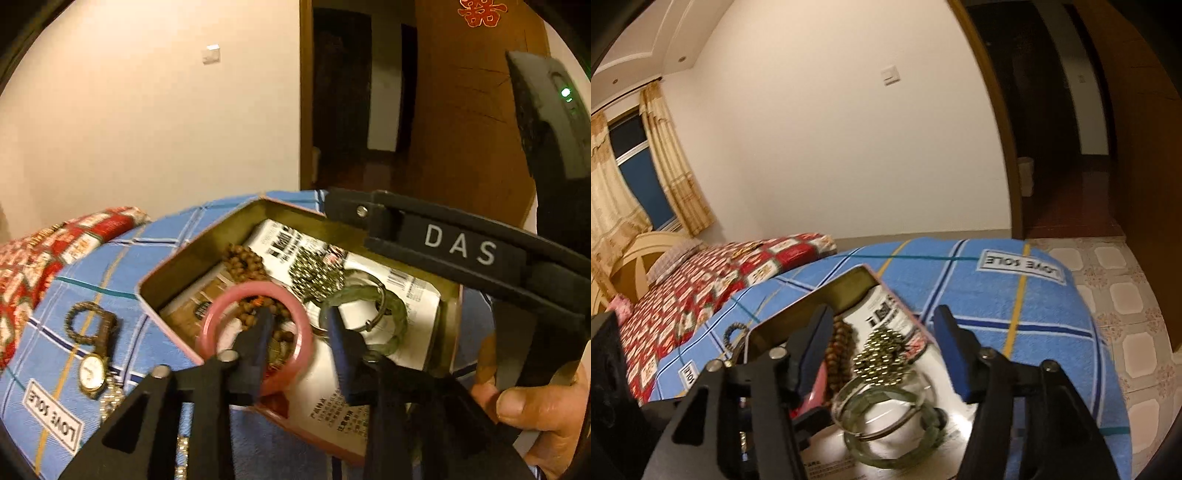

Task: Organize jewelry
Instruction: 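Open both tools to drop the chain and bangle into the tin, then withdraw both tools from the tin toward the pearl necklace and watch, then grasp the pearl necklace with the right tool and lift it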

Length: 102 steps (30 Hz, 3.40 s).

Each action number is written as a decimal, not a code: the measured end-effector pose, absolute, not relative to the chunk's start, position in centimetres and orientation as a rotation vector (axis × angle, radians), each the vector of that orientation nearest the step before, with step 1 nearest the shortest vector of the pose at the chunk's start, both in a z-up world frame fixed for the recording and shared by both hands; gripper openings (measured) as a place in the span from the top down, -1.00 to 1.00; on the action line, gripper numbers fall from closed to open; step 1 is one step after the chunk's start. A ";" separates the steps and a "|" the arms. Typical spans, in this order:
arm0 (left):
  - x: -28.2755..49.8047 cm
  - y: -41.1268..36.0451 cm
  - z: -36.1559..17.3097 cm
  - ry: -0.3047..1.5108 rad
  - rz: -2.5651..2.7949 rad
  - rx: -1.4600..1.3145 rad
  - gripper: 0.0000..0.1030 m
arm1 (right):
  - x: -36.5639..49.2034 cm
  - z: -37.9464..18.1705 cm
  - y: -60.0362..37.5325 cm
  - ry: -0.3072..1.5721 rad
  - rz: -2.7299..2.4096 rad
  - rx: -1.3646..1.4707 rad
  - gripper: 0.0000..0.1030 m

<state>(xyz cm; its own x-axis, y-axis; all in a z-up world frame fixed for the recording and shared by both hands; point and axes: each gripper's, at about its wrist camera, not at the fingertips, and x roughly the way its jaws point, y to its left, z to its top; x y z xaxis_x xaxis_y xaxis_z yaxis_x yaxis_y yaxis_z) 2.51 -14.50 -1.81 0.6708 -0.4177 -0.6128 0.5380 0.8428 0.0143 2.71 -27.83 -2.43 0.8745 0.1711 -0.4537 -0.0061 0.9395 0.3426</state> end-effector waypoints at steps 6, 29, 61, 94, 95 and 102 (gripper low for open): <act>1.7 -13.5 -1.4 0.593 -0.478 0.186 -0.14 | 2.8 -2.8 -28.8 0.504 0.057 0.383 -0.31; 0.6 -4.1 -0.8 0.603 -0.301 0.058 -0.15 | -1.0 -1.6 -24.5 0.431 -0.013 0.178 -0.33; 1.9 8.1 -1.0 0.628 -0.049 -0.094 -0.15 | -2.9 -3.2 -11.2 0.562 0.306 0.045 -0.15; 2.9 8.8 -1.7 0.694 -0.060 -0.143 -0.15 | 4.3 -6.9 -8.1 0.863 0.442 -0.106 0.57; 2.9 8.8 -1.8 0.696 -0.060 -0.141 -0.15 | 4.1 -7.0 -8.2 0.862 0.442 -0.106 0.60; 3.0 8.5 -1.8 0.702 -0.065 -0.132 -0.15 | 2.7 -6.3 -8.9 0.815 0.460 -0.062 0.70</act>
